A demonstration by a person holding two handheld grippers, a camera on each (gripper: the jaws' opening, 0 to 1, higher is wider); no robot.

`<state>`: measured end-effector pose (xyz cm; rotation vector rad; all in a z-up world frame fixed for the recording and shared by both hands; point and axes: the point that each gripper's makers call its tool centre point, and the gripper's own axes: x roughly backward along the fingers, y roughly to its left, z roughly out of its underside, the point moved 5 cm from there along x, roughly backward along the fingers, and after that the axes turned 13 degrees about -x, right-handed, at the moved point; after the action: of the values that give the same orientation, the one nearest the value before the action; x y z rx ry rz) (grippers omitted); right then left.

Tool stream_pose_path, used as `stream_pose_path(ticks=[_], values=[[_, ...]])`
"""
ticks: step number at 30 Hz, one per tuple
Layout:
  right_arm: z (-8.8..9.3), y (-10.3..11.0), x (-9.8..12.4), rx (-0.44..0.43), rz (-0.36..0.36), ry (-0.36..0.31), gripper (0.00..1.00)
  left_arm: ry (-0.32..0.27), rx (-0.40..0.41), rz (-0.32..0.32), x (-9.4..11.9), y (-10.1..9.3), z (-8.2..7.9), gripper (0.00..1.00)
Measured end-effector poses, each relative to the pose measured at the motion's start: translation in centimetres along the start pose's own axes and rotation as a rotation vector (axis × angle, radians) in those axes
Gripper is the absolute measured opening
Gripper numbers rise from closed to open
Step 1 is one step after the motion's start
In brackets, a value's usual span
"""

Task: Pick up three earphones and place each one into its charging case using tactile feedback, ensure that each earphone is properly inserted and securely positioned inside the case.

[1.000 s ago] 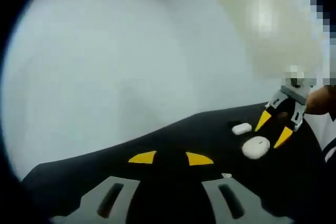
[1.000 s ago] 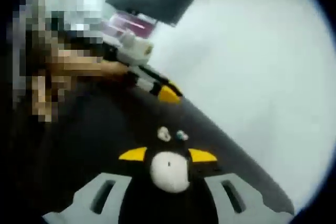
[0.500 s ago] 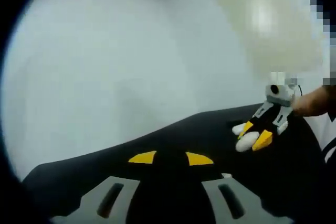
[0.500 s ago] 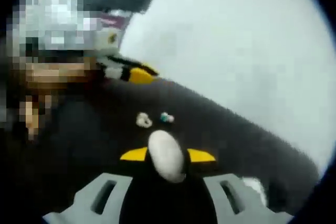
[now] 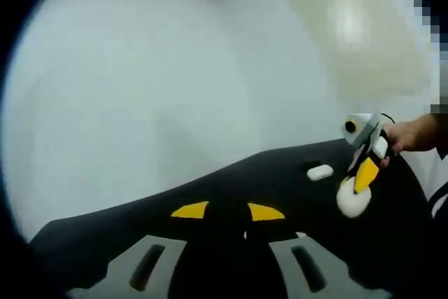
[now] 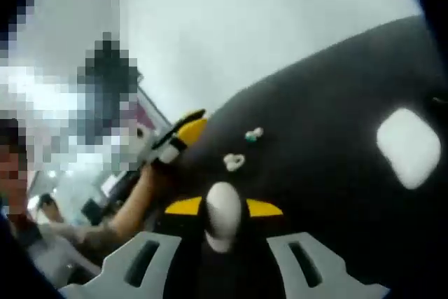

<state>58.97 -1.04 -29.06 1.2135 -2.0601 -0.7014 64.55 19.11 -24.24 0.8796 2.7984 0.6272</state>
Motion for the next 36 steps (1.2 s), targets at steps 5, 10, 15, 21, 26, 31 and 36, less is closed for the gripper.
stream_pose_path(ticks=[5,10,15,21,26,31,36], values=[[-1.8,-1.2,1.2,0.164,0.080,-0.091,0.25,0.001,0.011,-0.009,0.1,0.3,0.1,0.17],[-3.3,-0.9,4.3,0.361,0.094,-0.160,0.25,-0.004,0.007,0.003,0.0,0.0,0.0,0.17],[-1.0,-1.3,4.6,0.477,0.073,-0.021,0.42,-0.007,0.001,0.040,-0.2,-0.6,-0.1,0.18],[0.0,-1.9,2.4,0.536,0.087,0.058,0.52,0.023,-0.023,0.046,-0.4,-0.8,0.4,0.18],[0.5,-1.2,2.4,0.504,0.057,0.070,0.50,0.032,-0.022,0.044,-0.3,-0.7,0.7,0.18],[2.4,0.3,3.1,0.530,0.044,0.123,0.42,0.021,-0.021,0.054,-0.4,-0.9,0.4,0.18],[3.9,3.2,1.5,0.542,-0.064,0.147,0.34,0.032,-0.030,0.065,-0.5,-1.1,0.6,0.18]])
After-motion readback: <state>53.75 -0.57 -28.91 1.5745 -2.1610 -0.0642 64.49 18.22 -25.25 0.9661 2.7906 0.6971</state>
